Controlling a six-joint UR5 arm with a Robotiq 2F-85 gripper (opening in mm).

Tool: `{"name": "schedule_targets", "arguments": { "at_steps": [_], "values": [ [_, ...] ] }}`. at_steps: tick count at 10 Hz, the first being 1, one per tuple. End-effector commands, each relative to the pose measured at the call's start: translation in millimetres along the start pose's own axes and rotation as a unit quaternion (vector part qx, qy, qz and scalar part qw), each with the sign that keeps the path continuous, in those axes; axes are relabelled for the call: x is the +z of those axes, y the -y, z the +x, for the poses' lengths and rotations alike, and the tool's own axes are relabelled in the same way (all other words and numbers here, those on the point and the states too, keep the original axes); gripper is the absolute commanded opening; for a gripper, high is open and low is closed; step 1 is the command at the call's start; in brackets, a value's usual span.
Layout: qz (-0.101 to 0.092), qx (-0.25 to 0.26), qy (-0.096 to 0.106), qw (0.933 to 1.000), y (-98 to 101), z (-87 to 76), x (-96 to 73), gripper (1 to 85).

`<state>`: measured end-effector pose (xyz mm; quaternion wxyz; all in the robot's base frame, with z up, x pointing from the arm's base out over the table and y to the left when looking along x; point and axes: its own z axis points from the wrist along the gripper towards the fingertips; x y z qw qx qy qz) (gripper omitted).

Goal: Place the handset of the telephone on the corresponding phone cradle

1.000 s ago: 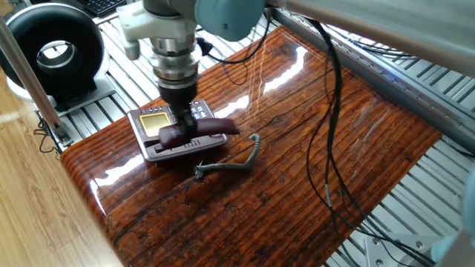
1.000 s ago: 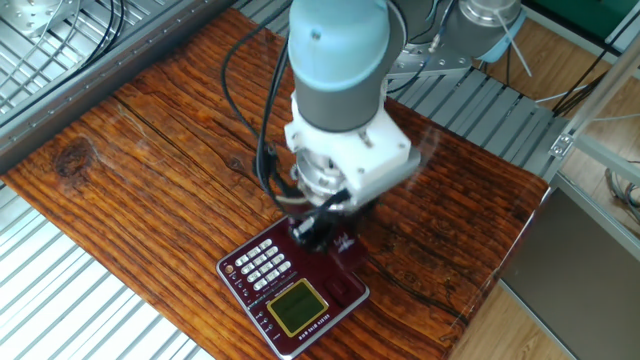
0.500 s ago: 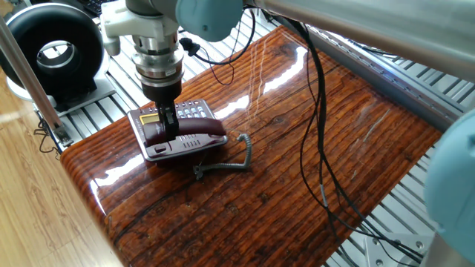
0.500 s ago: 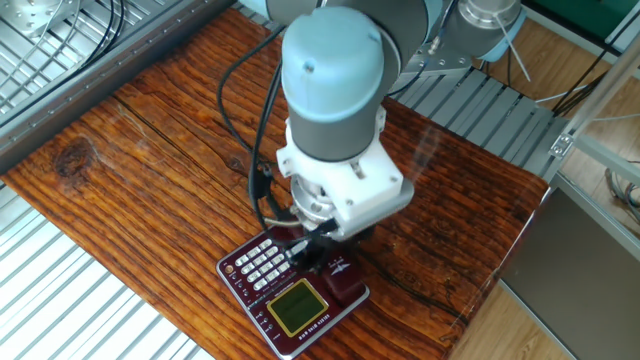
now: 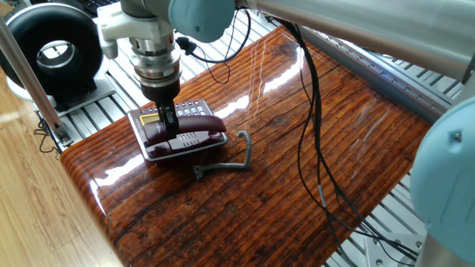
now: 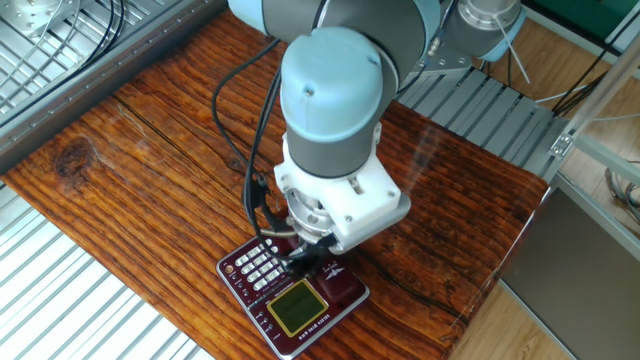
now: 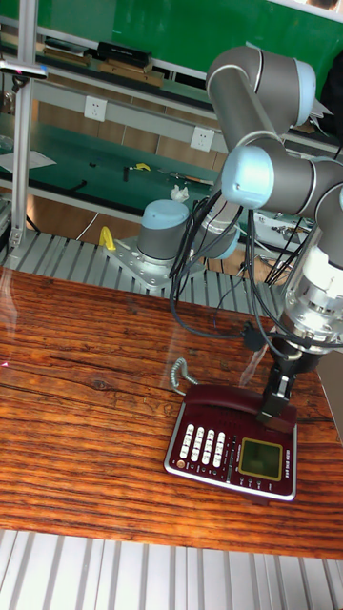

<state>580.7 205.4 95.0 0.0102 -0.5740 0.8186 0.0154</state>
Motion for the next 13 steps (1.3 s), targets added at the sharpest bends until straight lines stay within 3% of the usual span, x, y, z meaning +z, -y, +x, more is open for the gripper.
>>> {"name": "schedule_targets", "arguments": {
  "at_steps": [1,5,13],
  "values": [
    [-0.009,-0.007,0.005,0.9999,-2.1,-5.3,3.9,1.0],
    [-0.029,-0.028,0.003,0.9992,-8.9,-1.9,8.3,1.0],
    [-0.042,-0.011,0.010,0.9990,-15.7,-7.2,9.6,1.0]
  ]
}}
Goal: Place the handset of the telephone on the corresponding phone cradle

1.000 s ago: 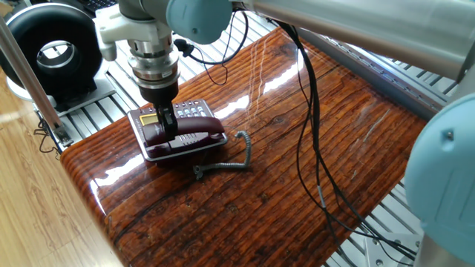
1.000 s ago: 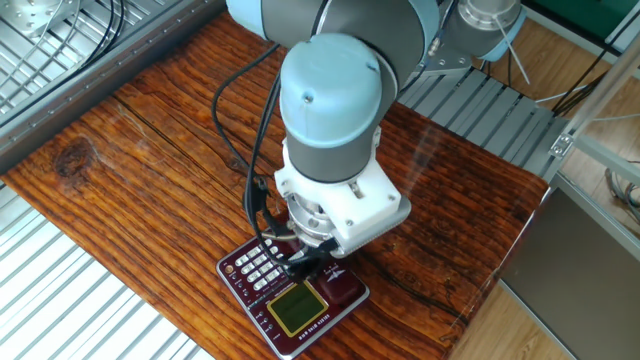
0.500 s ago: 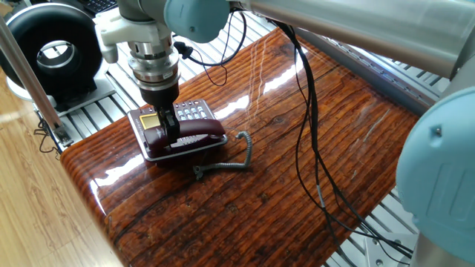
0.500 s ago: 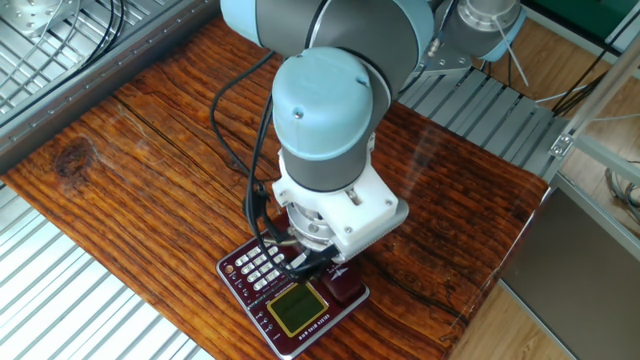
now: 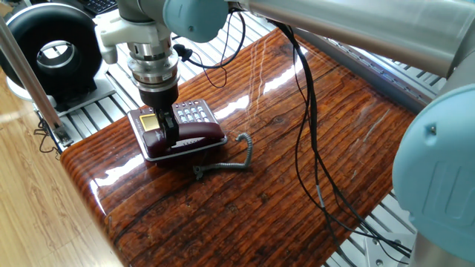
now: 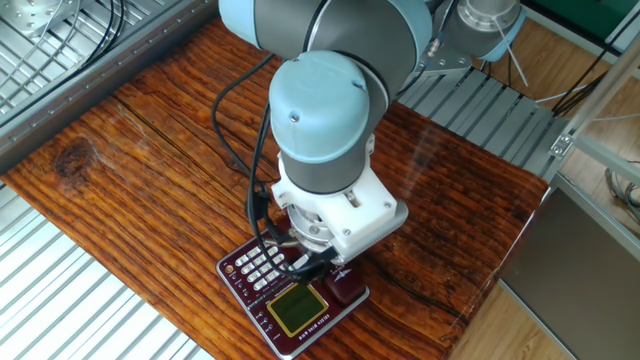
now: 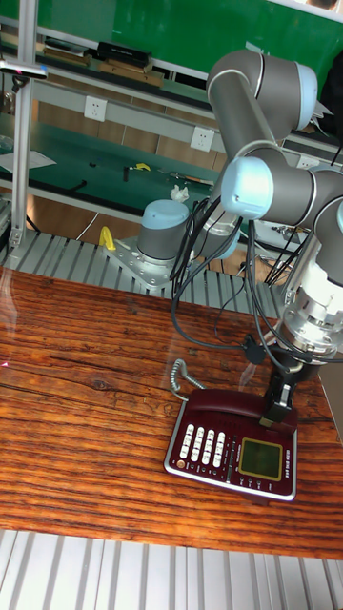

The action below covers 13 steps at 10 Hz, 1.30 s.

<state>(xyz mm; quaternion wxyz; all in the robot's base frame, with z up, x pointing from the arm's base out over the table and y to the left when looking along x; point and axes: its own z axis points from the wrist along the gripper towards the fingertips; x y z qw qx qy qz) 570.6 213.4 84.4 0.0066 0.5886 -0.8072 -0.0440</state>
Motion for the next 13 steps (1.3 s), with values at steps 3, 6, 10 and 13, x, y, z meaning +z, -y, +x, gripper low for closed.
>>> {"name": "schedule_targets", "arguments": {
  "at_steps": [3,6,10,13],
  "values": [
    [-0.007,0.008,0.004,0.9999,-2.0,-0.7,-0.1,1.0],
    [-0.005,0.006,0.000,1.0000,0.2,1.7,1.6,1.0],
    [-0.005,0.004,0.002,1.0000,2.8,2.0,2.4,1.0],
    [-0.010,0.005,0.007,0.9999,0.3,-0.6,2.0,1.0]
  ]
}}
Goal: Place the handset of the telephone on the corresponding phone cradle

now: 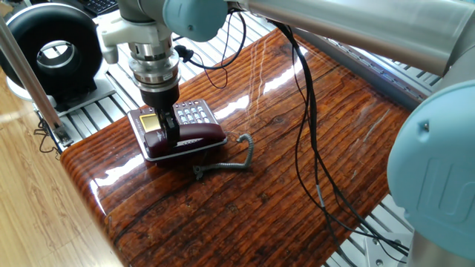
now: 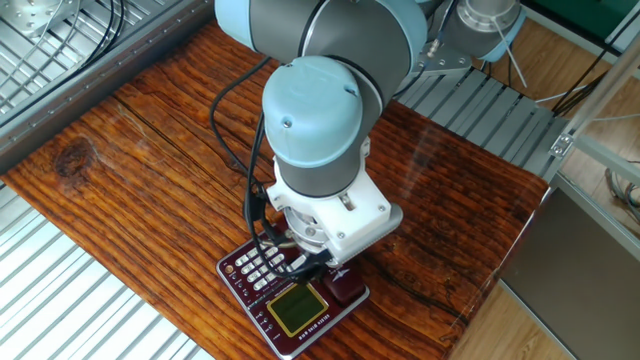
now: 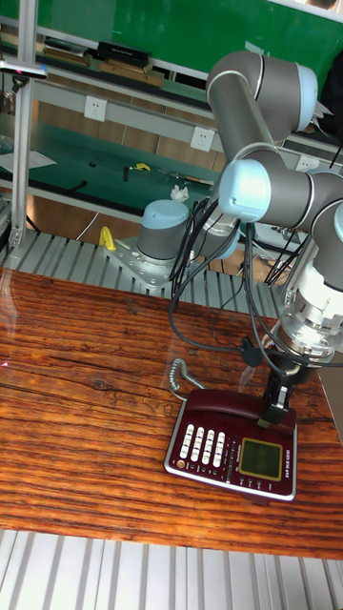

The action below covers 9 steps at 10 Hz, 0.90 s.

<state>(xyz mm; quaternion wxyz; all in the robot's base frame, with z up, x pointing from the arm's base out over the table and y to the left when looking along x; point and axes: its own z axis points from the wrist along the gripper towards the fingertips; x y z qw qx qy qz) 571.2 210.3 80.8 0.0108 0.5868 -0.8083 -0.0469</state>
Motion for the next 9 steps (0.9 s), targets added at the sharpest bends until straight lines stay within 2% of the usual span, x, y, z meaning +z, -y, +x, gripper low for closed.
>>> {"name": "schedule_targets", "arguments": {
  "at_steps": [1,9],
  "values": [
    [-0.006,0.004,0.006,1.0000,-1.9,-2.4,-1.5,1.0],
    [-0.002,0.009,0.002,1.0000,1.3,-1.1,-1.1,1.0]
  ]
}}
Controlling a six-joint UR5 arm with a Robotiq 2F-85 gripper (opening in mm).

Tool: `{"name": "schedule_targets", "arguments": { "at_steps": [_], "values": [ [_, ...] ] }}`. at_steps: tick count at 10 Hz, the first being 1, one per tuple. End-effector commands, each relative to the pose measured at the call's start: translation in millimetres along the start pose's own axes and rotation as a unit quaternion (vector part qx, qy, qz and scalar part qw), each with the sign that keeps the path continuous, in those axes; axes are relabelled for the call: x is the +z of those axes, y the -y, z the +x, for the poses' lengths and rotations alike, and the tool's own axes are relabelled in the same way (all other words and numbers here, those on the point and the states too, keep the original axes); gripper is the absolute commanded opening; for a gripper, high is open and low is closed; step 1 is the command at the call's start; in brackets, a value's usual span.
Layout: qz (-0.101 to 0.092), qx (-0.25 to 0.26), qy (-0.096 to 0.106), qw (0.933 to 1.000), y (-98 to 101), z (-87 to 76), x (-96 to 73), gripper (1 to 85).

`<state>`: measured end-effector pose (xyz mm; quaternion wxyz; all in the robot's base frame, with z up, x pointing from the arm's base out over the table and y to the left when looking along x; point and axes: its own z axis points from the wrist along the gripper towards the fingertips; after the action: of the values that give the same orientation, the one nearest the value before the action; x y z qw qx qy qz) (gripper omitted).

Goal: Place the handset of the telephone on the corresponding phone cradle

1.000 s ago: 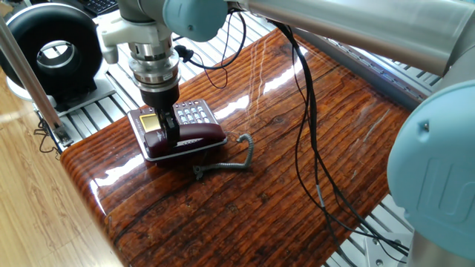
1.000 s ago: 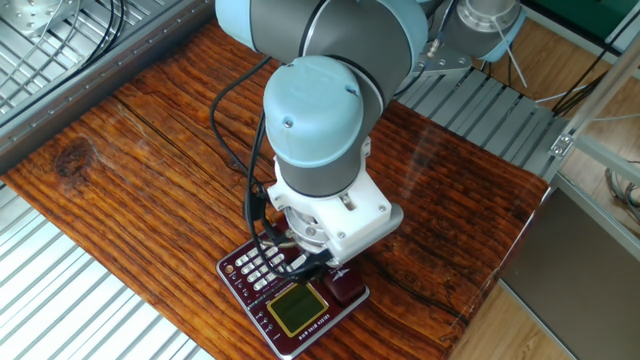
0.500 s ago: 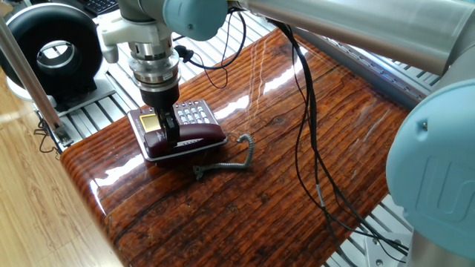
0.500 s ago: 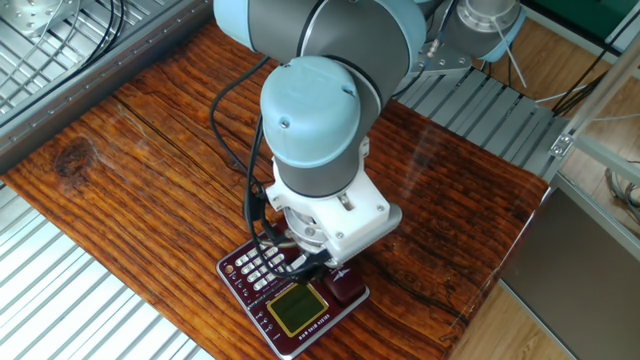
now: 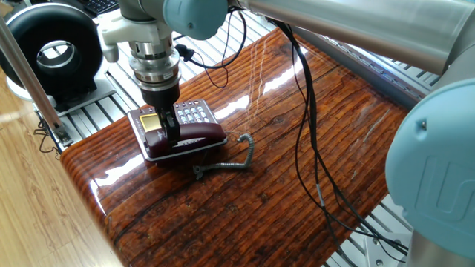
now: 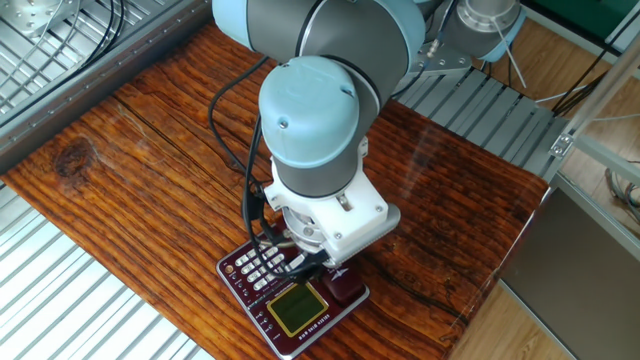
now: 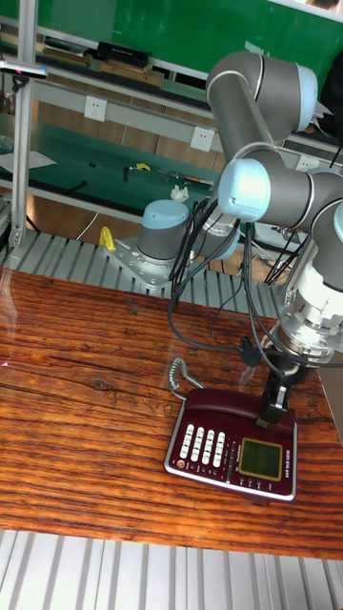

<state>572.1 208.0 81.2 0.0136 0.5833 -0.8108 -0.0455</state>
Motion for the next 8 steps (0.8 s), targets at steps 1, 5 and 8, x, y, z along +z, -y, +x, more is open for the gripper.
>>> {"name": "schedule_targets", "arguments": {
  "at_steps": [1,5,8],
  "values": [
    [-0.002,0.004,0.005,1.0000,0.3,-3.2,-0.1,1.0],
    [0.000,0.004,0.001,1.0000,2.5,-2.4,1.5,1.0],
    [-0.002,0.004,0.000,1.0000,1.7,-2.4,2.1,1.0]
  ]
}}
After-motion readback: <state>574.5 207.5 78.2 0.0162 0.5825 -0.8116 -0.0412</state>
